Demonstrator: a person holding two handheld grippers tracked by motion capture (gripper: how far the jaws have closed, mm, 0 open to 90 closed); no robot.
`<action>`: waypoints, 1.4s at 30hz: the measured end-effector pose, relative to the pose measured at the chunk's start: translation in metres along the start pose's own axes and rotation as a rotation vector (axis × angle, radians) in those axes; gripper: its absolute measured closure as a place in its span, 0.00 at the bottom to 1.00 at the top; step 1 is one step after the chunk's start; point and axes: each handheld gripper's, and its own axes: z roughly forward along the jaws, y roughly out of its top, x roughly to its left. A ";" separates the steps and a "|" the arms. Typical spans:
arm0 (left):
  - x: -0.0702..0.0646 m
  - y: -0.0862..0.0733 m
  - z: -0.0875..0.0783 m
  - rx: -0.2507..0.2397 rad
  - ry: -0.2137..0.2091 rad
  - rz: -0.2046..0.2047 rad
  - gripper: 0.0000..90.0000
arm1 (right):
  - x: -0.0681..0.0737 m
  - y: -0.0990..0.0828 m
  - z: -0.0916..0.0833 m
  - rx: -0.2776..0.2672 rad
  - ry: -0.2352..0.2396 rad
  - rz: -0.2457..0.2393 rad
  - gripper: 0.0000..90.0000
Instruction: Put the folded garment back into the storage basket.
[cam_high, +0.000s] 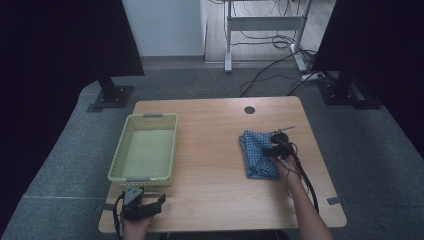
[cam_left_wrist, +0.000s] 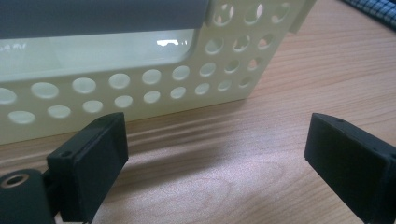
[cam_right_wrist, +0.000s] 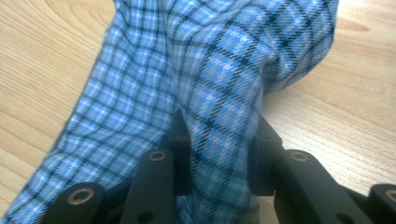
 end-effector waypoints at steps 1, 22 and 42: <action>0.000 0.000 0.000 0.000 0.000 0.000 0.07 | 0.000 0.000 0.000 0.000 0.000 0.000 0.77; 0.000 0.000 0.000 0.001 -0.002 -0.003 0.07 | 0.010 0.024 -0.078 -0.189 0.052 0.047 0.78; 0.000 0.000 0.001 0.008 0.004 -0.004 0.07 | 0.028 0.053 -0.095 -0.246 0.066 0.064 0.78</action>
